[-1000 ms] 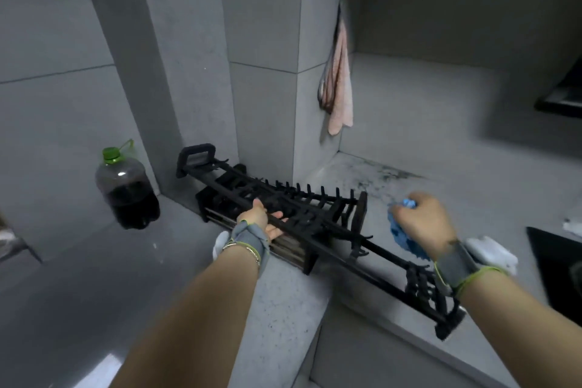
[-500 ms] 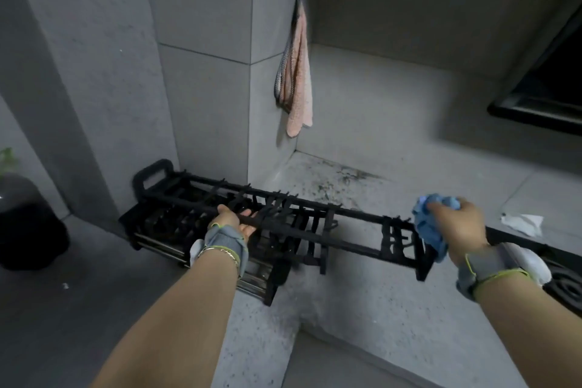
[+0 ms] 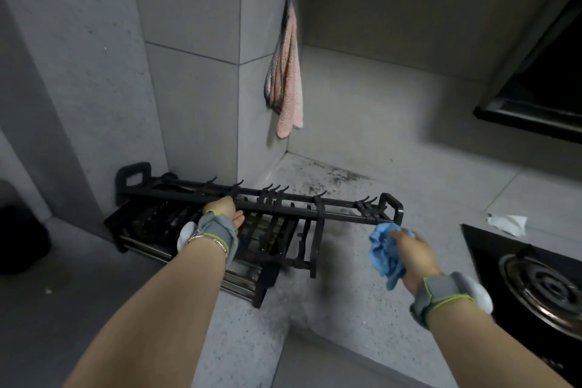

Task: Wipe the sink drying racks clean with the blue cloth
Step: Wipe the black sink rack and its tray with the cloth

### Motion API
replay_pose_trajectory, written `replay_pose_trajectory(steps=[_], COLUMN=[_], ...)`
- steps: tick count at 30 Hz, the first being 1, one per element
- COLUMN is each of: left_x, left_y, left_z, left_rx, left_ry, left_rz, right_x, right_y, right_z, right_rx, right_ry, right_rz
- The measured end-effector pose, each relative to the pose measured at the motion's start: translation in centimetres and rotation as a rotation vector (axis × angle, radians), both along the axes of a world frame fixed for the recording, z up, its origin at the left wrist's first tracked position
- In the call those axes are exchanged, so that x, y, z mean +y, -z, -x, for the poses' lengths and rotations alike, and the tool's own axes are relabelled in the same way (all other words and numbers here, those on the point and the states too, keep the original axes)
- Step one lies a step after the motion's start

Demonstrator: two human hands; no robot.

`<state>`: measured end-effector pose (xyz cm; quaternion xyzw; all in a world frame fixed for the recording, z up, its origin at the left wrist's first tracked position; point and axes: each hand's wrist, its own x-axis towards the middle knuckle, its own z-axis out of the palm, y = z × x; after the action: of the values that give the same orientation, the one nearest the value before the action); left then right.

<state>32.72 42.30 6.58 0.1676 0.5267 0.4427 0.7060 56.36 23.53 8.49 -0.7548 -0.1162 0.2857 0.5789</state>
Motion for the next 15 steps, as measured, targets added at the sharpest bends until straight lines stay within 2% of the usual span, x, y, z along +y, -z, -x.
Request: replay_pose_trajectory(steps=[5, 11, 15], left_x=[-2.1, -6.0, -9.2], left_y=[-1.1, -1.4, -1.7], left_z=[0.4, 1.4, 2.8], left_rx=[0.135, 0.209, 0.258], left_ry=[0.073, 0.189, 0.256], left_rz=[-0.055, -0.063, -0.068], right_x=[0.1, -0.7, -1.8], right_y=[-0.6, 0.0, 0.1], right_z=[3.1, 6.6, 8.9], right_rx=[-0.047, -0.068, -0.078], right_ry=[-0.165, -0.368, -0.451], right_rz=[0.035, 0.135, 0.111])
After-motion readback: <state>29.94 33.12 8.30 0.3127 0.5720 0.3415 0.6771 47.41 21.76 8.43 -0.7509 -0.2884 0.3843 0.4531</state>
